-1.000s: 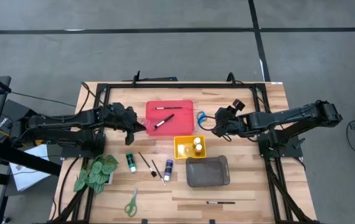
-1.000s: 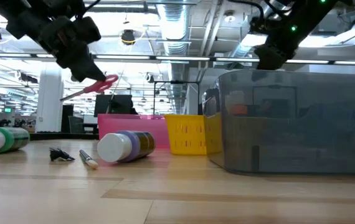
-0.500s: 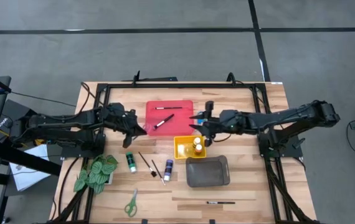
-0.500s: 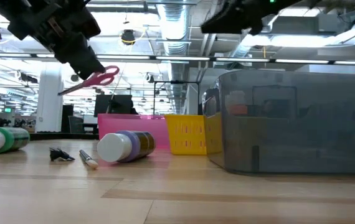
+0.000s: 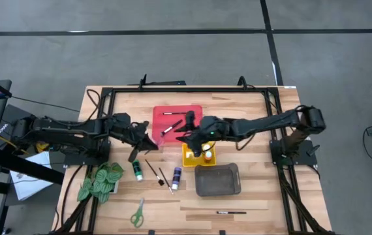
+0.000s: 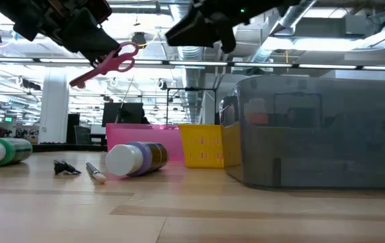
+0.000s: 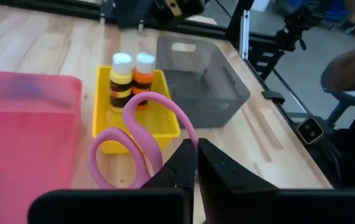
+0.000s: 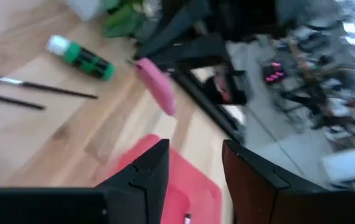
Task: Pick & Place Paint Supplies
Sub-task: Put the pink scissors into the black bin
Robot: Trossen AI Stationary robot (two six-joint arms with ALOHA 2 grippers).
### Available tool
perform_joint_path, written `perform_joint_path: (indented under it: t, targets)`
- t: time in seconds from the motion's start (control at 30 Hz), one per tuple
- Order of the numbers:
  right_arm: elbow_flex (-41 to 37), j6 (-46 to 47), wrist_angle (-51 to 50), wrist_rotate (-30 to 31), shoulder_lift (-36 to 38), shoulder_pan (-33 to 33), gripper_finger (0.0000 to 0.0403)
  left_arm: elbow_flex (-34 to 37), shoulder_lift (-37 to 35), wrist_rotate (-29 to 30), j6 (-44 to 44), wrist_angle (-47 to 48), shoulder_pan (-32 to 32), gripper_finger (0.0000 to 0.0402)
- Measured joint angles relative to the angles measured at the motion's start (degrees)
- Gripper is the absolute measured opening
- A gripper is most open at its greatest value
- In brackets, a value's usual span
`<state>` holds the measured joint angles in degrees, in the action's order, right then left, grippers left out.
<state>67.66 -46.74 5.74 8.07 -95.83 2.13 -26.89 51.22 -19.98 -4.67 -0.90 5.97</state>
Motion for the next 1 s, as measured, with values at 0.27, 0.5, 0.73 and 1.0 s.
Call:
perform_joint_path:
  t: [0.27,0.5,0.73,1.0]
  targets:
    - [10.6,-0.4,-9.8,-5.5,-6.9,0.1,0.0143,0.1,3.2,0.0,-0.3,-2.3,-1.4,0.0001]
    - [15.1,-0.7,-13.4,-6.6,-10.7,0.9,0.0143,0.1,3.6,0.0,-0.3,-3.1,-1.5,0.0001]
    - [15.6,-1.9,-13.4,-7.0,-11.0,1.7,0.0143,0.1,3.7,0.0,-0.3,-3.5,-1.5,0.0001]
    - [15.6,-1.9,-12.1,-8.5,-11.0,1.6,0.0143,0.1,3.7,0.0,-0.3,-5.4,-1.5,0.0001]
